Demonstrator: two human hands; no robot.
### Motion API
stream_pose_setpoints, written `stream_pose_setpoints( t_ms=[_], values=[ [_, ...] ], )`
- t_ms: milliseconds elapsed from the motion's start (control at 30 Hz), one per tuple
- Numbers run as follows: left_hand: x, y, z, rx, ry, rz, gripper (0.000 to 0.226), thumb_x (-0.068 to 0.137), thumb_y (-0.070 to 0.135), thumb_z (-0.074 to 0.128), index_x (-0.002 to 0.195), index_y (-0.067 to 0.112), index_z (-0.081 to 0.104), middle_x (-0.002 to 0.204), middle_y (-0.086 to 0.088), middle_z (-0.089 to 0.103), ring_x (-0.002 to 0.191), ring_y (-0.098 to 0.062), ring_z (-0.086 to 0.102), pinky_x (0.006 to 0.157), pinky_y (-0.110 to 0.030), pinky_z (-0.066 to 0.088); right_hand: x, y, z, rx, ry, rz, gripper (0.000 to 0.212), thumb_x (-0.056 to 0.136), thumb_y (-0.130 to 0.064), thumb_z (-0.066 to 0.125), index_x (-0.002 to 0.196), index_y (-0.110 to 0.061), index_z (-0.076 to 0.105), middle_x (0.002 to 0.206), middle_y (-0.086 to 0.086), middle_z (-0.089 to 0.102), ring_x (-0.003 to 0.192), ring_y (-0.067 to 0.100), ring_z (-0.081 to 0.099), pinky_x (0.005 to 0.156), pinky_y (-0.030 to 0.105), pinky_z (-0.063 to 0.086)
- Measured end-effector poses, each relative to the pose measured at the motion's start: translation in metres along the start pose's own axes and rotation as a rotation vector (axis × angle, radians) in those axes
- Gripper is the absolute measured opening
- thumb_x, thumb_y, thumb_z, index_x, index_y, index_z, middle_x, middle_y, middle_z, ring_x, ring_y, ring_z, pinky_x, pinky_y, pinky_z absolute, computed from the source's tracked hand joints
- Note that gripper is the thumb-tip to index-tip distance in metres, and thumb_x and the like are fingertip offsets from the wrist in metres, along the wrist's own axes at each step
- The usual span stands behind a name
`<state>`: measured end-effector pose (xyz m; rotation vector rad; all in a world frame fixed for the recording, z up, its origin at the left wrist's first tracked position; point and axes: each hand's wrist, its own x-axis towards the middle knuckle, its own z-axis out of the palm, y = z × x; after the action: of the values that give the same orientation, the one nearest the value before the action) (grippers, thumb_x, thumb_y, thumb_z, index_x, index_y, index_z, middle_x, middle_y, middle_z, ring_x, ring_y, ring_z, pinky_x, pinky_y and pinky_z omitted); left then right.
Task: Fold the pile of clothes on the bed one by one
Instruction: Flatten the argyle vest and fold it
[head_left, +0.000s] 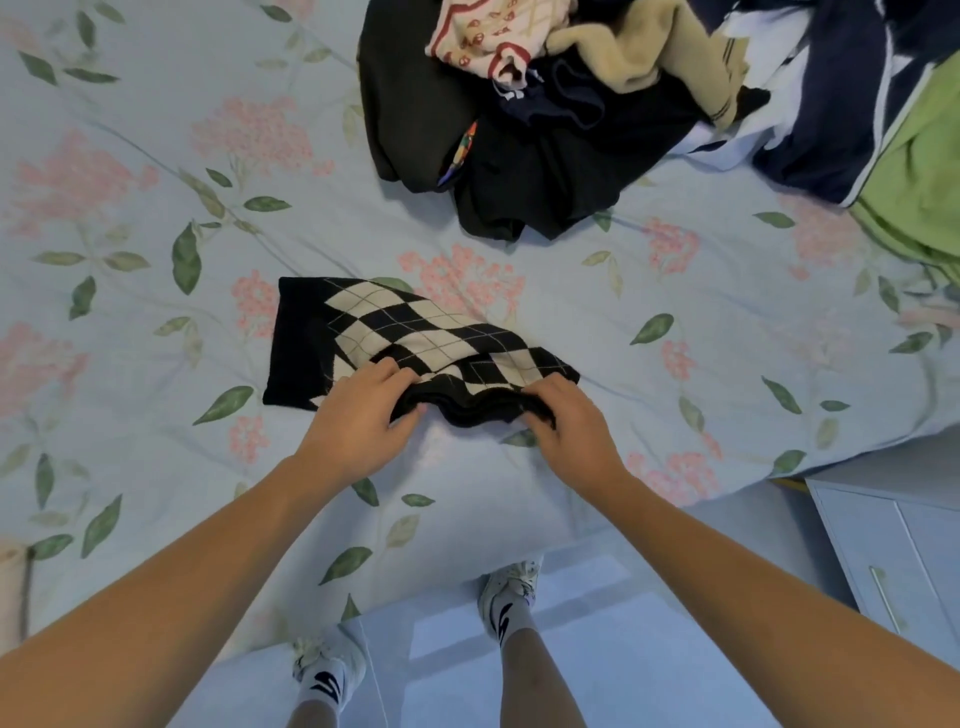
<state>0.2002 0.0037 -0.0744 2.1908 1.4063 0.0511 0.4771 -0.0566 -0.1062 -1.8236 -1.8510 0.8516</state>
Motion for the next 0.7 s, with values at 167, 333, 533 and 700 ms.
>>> stream_pose_setpoints(
  t_ms=[167, 333, 533, 700],
  values=[
    [0.017, 0.043, -0.038, -0.345, -0.013, -0.005, 0.059, 0.096, 0.047, 0.065, 0.149, 0.026, 0.048, 0.138, 0.01, 0.053, 0.125, -0.007, 0.047, 0.104, -0.025, 0.038, 0.034, -0.055, -0.06, 0.23, 0.014, -0.009, 0.025, 0.093, 0.004, 0.061, 0.11, -0.013, 0.067, 0.098, -0.002, 0.067, 0.089, 0.017, 0.064, 0.079, 0.03, 0.05],
    [0.04, 0.096, -0.138, -0.741, -0.078, 0.012, 0.02, 0.091, 0.019, 0.075, 0.111, 0.018, 0.072, 0.1, -0.004, 0.071, 0.097, -0.02, 0.068, 0.089, -0.047, 0.054, 0.066, -0.152, -0.132, 0.223, -0.024, -0.232, 0.038, 0.083, 0.01, 0.058, 0.11, -0.014, 0.068, 0.099, -0.003, 0.064, 0.093, 0.018, 0.062, 0.081, 0.035, 0.052],
    [0.003, 0.135, -0.286, -0.901, 0.18, -0.056, 0.02, 0.097, 0.011, 0.069, 0.116, 0.017, 0.073, 0.106, -0.006, 0.076, 0.101, -0.022, 0.072, 0.098, -0.052, 0.055, 0.079, -0.284, -0.22, -0.034, 0.55, -0.167, 0.041, 0.083, -0.032, 0.083, 0.093, -0.02, 0.046, 0.096, -0.003, 0.046, 0.089, 0.022, 0.044, 0.075, 0.037, 0.037],
    [-0.047, 0.175, -0.379, -0.943, 0.419, -0.051, 0.019, 0.093, 0.011, 0.075, 0.108, 0.022, 0.077, 0.097, 0.003, 0.079, 0.095, -0.016, 0.075, 0.09, -0.048, 0.06, 0.056, -0.382, -0.267, 0.263, 0.335, -0.196, 0.013, 0.093, -0.021, 0.071, 0.092, -0.022, 0.058, 0.079, -0.007, 0.061, 0.075, 0.011, 0.06, 0.068, 0.038, 0.053]
  ],
)
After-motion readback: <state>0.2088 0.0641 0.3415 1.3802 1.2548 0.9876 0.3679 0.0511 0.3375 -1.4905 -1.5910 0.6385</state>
